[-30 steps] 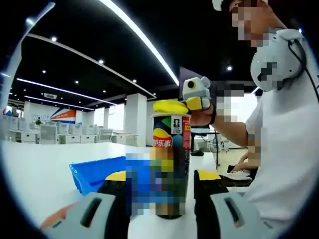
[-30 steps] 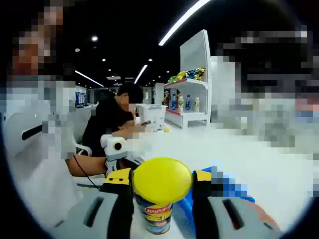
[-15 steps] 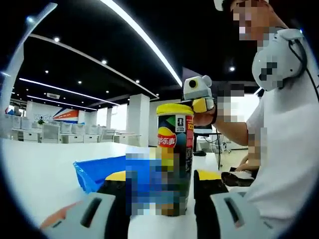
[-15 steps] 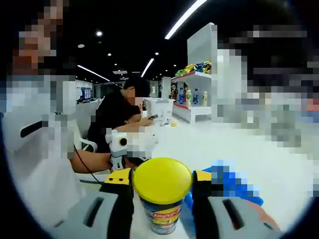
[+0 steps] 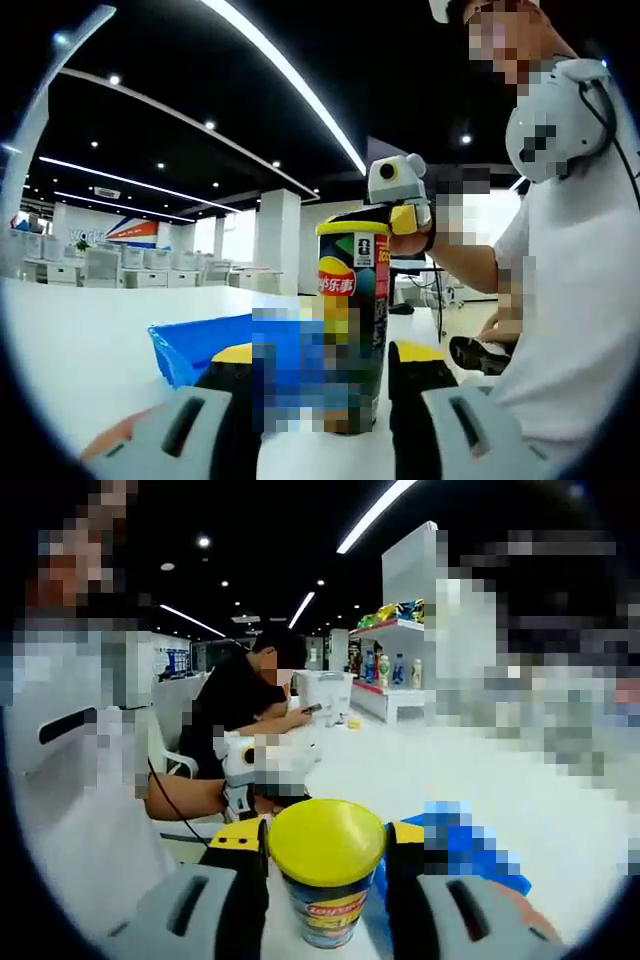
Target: Open the lid of the chip container on the table, take out the chips, place them into the box in front of the container, and close the lid
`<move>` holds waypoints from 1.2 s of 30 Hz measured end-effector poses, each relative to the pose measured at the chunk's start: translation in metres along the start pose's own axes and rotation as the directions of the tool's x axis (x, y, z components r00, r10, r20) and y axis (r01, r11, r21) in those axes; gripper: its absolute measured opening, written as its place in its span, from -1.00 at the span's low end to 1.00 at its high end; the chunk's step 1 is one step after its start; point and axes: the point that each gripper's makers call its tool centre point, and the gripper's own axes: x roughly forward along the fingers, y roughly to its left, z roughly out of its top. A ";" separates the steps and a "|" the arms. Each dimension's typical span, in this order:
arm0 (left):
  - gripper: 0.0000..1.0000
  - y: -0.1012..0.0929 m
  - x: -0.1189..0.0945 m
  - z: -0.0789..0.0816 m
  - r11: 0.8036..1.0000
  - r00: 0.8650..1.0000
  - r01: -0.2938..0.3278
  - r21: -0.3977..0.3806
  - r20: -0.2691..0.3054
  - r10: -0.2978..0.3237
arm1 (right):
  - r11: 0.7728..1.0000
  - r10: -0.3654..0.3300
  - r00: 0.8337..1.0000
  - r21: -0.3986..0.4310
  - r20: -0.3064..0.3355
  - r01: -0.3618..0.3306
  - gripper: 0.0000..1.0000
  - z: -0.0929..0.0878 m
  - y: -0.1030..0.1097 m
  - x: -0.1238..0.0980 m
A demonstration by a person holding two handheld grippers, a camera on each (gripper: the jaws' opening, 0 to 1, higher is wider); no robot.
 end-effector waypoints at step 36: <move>-0.86 -0.015 0.041 0.117 0.982 0.989 0.148 0.117 -0.035 -0.144 | 0.996 -0.010 0.975 -0.083 0.224 0.030 -0.66 0.028 -0.008 -0.050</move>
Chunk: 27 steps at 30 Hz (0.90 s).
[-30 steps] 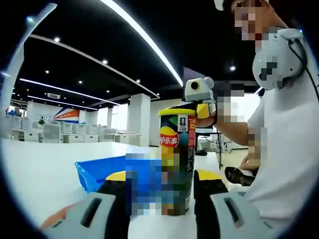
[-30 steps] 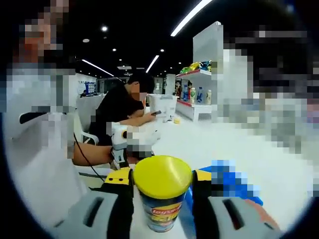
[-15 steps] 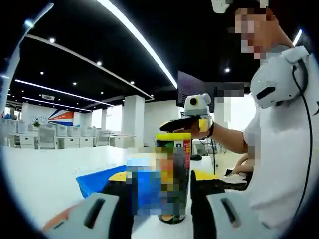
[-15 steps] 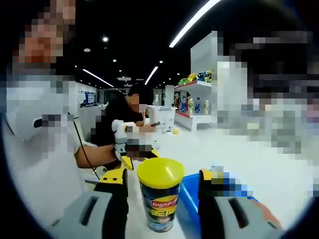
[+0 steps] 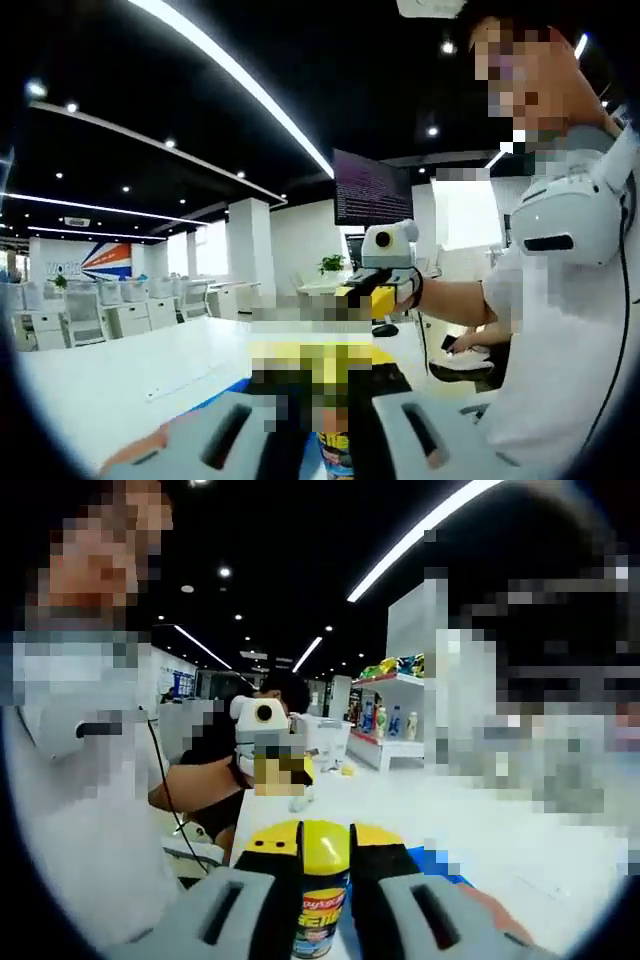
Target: Open the lid of the chip container on the table, take out the chips, place them into the box in front of the container, and close the lid
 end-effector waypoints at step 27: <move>-0.98 0.003 0.033 -0.025 0.992 0.972 0.081 -0.095 -0.211 -0.100 | 0.992 0.021 0.996 0.125 -0.088 -0.010 -0.99 -0.020 -0.004 0.026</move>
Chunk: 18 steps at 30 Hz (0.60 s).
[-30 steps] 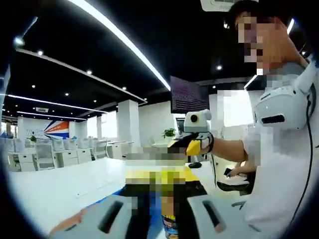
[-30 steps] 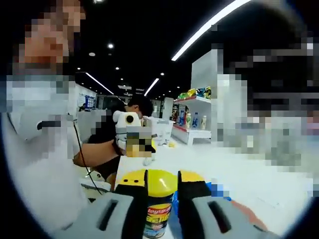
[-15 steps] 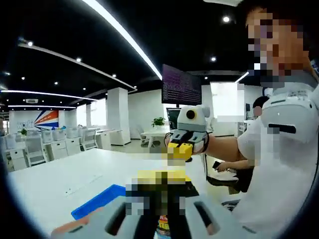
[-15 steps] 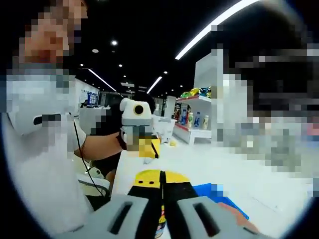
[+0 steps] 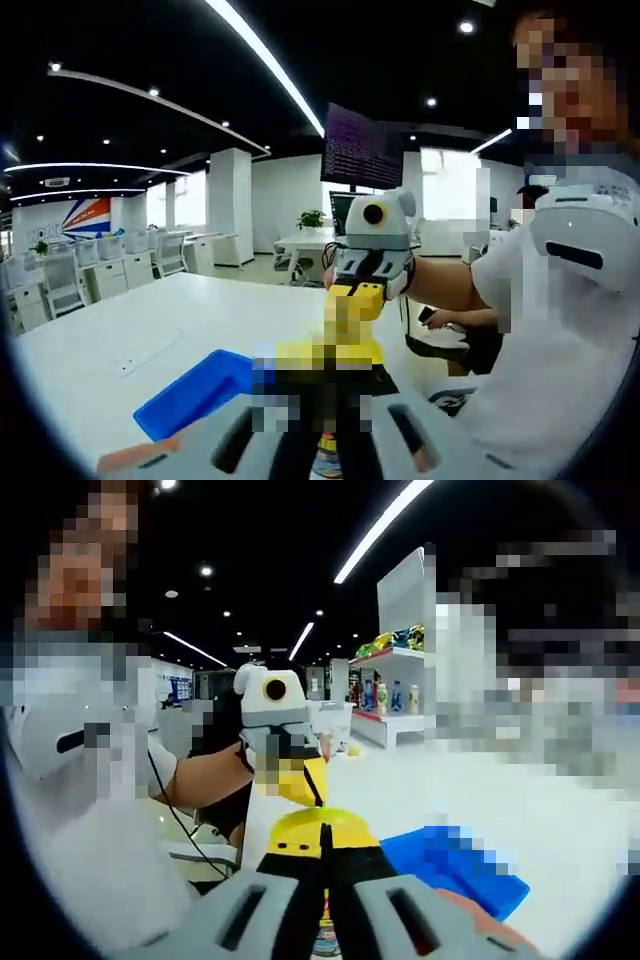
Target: Open the lid of the chip container on the table, take out the chips, place them into the box in front of the container, and close the lid
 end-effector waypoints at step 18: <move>-0.98 -0.001 0.004 -0.011 0.999 0.997 0.028 0.044 -0.069 -0.025 | 0.999 0.028 0.999 -0.015 -0.035 -0.029 -0.99 -0.008 0.000 0.000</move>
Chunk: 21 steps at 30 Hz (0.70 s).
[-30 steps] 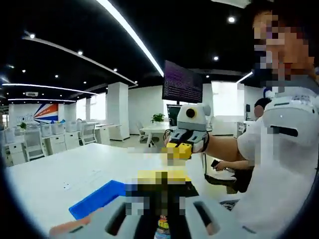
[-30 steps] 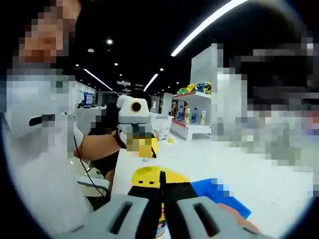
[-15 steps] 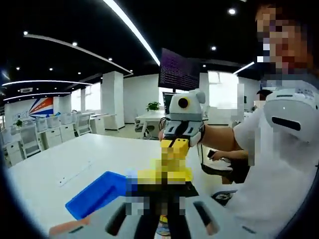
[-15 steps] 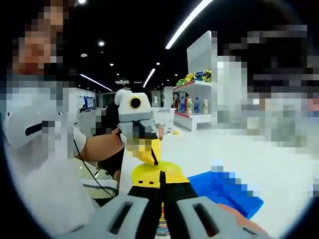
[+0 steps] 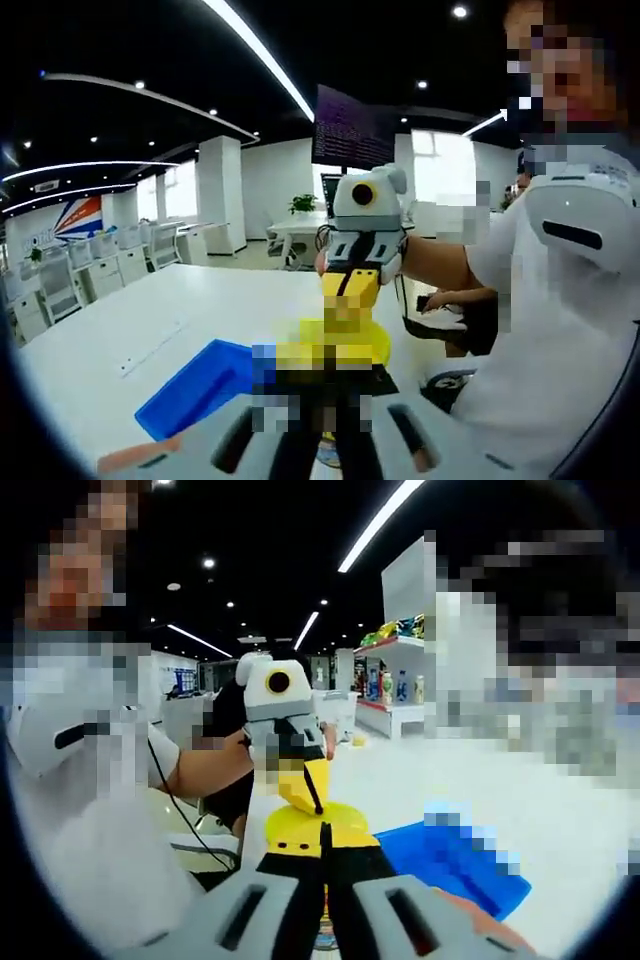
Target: Open the lid of the chip container on the table, take out the chips, place them into the box in front of the container, and close the lid
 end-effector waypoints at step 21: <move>-0.98 0.003 0.001 0.000 1.000 0.999 0.018 0.004 0.027 -0.018 | 1.000 -0.009 0.999 0.010 0.047 0.008 -0.99 -0.002 -0.004 0.001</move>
